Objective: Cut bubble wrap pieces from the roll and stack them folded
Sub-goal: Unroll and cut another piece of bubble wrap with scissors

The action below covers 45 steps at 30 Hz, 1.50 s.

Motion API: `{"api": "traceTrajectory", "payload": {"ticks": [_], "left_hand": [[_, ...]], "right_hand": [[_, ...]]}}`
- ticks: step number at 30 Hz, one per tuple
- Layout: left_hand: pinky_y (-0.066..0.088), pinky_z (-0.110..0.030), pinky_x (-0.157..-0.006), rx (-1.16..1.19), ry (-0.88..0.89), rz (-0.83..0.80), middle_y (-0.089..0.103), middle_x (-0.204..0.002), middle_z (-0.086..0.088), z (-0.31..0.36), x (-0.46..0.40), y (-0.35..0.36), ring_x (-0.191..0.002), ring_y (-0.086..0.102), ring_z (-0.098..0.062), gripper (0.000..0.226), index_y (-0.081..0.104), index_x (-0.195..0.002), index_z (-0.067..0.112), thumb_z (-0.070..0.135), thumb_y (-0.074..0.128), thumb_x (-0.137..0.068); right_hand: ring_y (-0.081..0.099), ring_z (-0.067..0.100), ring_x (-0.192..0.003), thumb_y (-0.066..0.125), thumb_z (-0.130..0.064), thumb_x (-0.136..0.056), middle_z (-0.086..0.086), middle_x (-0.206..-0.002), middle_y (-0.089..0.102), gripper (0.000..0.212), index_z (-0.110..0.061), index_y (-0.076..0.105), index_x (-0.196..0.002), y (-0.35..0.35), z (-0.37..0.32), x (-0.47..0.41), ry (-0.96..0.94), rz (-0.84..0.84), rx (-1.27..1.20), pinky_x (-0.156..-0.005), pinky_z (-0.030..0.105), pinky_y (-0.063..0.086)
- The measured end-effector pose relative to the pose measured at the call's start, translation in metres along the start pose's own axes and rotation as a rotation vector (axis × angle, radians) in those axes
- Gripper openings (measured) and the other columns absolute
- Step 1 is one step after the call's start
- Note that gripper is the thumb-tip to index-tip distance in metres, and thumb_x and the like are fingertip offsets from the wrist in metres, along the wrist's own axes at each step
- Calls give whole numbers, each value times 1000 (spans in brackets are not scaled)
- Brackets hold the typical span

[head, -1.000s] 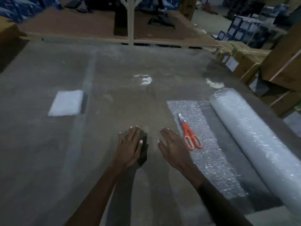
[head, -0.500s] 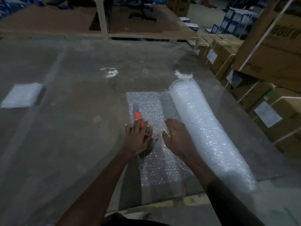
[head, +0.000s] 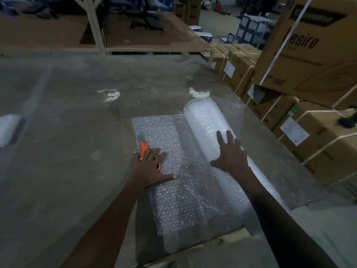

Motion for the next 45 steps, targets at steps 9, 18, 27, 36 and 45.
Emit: {"api": "traceTrajectory", "payload": {"ticks": [9,18,27,36,45], "left_hand": [[-4,-63,-117,20,-27,-108,4,-167,12,-56,21,-10,-153,0,-19,116,11,-155,47,105,35,-58],[-5,-59,-117,-10,-45,-127,-1,-167,13,-137,58,-23,-154,-4,-20,118,7,-156,47,106,34,-58],[-8,-61,-118,-84,16,-133,9,-167,-4,-114,46,-25,-153,5,-29,121,15,-158,33,104,27,-62],[-6,-52,-122,108,-40,-25,-4,-168,-9,-50,52,7,-154,-6,-27,112,7,-160,18,93,23,-79],[-7,-51,-122,117,-41,13,-6,-168,-3,-55,55,11,-154,-8,-22,112,6,-161,23,95,13,-76]], "right_hand": [[22,42,-148,82,-45,-80,9,-168,2,118,-27,-2,-161,-4,-64,17,25,35,4,-110,63,39],[18,39,-151,77,-56,-80,6,-170,-2,118,-29,-3,-162,4,-115,28,-49,-4,-100,-111,56,37],[14,34,-153,75,-60,-81,2,-171,-3,115,-34,-1,-163,8,-89,20,-61,-63,-255,-115,53,31],[26,31,-151,75,-49,-86,3,-169,12,97,-33,18,-162,-18,-38,7,-41,-21,-350,-115,49,33],[37,34,-144,59,-19,-92,6,-165,28,66,-24,41,-155,-28,-21,-4,-9,111,-284,-113,49,38]]}}
Point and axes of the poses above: each hand's wrist, its own x-axis away from the middle knuckle, its own y-axis out of the palm, z = x × y, the point moved 9 cm from there along -x, towards the middle knuckle
